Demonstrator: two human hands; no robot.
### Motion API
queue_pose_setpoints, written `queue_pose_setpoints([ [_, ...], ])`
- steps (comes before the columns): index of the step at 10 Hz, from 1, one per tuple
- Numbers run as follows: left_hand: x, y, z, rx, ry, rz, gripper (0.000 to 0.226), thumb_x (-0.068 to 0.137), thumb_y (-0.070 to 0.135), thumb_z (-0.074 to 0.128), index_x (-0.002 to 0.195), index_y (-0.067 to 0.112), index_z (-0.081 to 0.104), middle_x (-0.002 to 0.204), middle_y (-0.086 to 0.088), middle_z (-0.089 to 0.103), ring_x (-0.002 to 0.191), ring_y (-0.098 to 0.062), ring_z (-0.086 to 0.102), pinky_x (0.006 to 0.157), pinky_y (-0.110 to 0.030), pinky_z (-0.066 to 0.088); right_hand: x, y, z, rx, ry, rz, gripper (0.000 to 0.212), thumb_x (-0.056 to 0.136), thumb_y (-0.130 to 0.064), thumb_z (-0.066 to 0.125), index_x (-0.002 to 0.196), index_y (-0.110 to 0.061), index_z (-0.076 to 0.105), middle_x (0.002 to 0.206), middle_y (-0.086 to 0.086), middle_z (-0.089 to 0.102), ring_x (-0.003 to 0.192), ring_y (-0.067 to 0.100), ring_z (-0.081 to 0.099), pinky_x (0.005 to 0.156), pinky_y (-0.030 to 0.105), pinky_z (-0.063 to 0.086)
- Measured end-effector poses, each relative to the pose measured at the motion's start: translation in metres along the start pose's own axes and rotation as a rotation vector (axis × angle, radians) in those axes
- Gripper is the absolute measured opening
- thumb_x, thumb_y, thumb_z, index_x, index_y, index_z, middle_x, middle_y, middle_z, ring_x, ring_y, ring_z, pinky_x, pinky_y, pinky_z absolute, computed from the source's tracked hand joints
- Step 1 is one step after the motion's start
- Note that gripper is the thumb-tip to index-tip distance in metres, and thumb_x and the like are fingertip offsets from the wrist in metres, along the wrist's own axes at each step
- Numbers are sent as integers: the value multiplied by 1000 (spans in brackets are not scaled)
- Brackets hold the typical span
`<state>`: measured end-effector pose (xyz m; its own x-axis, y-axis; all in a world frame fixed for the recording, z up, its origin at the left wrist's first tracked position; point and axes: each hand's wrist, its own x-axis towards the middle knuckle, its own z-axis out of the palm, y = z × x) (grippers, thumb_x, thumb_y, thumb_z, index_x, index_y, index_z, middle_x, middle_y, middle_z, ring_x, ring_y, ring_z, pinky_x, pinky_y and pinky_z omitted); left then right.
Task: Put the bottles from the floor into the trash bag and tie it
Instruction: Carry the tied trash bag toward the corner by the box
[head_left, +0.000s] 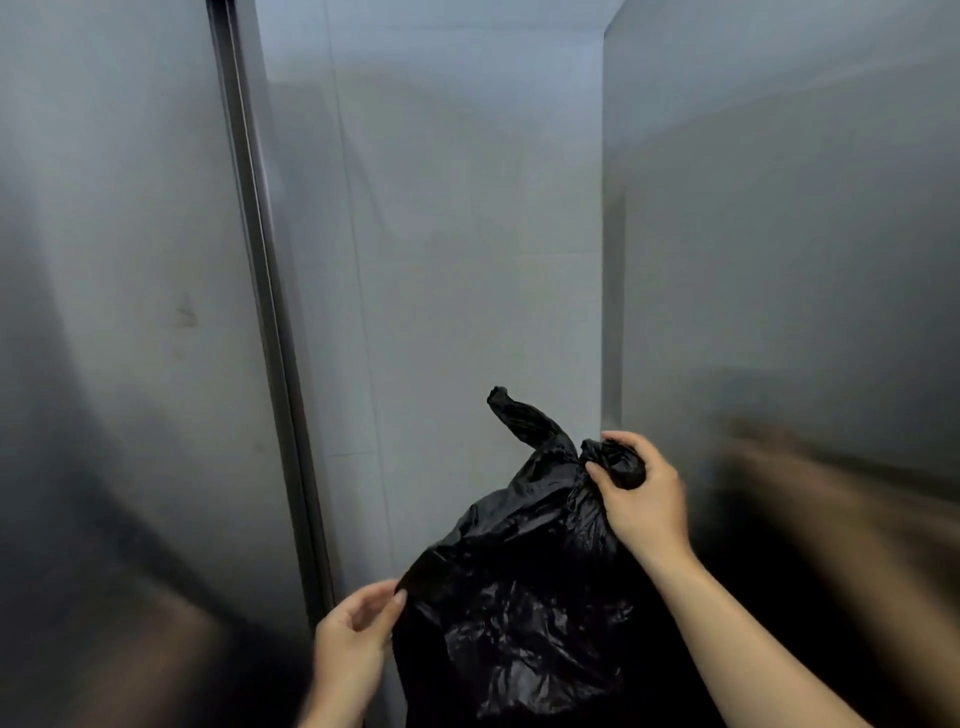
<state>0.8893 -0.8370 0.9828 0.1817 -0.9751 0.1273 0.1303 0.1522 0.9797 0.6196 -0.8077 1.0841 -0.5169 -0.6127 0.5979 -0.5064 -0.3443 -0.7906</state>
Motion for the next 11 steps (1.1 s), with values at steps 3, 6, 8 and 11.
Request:
queue_pose_setpoints([
  [3,2,-24,2,-54,-4,-83,18,85,-6,58,88,8,69,85,-10,70,57,-4,62,48,-12,46,-10,31,14,-58,-64,-44,33,75,-17,76,95,-38,60,95,-16,67,89,-2,61,75,-5,36],
  [6,2,-25,33,-16,-218,-77,18,82,4,66,99,8,70,99,-12,72,95,-18,63,85,-21,50,-17,59,26,-139,-209,44,35,74,-29,77,99,-44,56,104,-15,65,97,4,60,83,17,42],
  [8,-23,-78,30,121,-241,-231,28,70,-8,74,94,7,71,94,-14,73,88,-19,69,82,-20,49,-61,108,35,-303,-414,227,61,71,-35,78,125,-33,51,113,-6,50,110,13,53,91,19,40],
  [11,-26,-74,30,150,-312,-205,29,74,-5,71,99,9,69,97,-11,73,88,-13,67,75,-11,49,-80,113,27,-440,-461,329,86,69,-52,74,142,-36,31,151,0,16,136,25,18,110,35,28],
])
